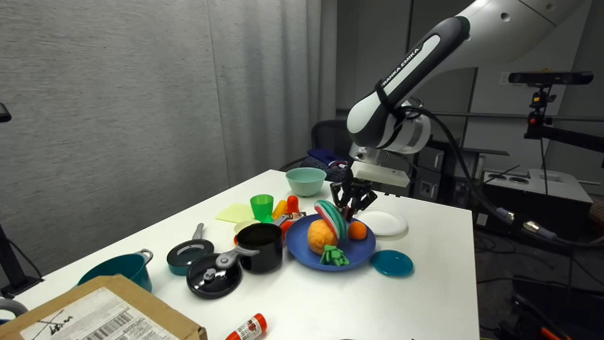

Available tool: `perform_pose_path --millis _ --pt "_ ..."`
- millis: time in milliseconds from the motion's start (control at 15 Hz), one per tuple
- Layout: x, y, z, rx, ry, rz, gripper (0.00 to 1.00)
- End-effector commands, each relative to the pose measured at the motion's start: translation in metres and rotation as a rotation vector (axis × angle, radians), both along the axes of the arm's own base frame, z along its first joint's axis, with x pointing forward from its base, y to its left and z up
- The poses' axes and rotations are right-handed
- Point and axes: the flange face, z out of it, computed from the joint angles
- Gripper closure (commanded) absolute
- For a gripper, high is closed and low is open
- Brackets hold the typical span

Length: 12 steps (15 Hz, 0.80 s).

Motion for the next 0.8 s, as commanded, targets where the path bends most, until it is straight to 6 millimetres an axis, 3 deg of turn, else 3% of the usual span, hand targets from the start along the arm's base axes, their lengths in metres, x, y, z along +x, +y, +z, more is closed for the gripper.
perform_pose_path --millis 0,400,733 --pt "0.001 0.003 -0.003 0.072 0.045 -0.027 0.43" --pt "-0.002 0.013 -0.002 0.095 0.077 -0.011 0.01" --pt "-0.004 0.037 0.007 0.165 0.135 0.106 0.0"
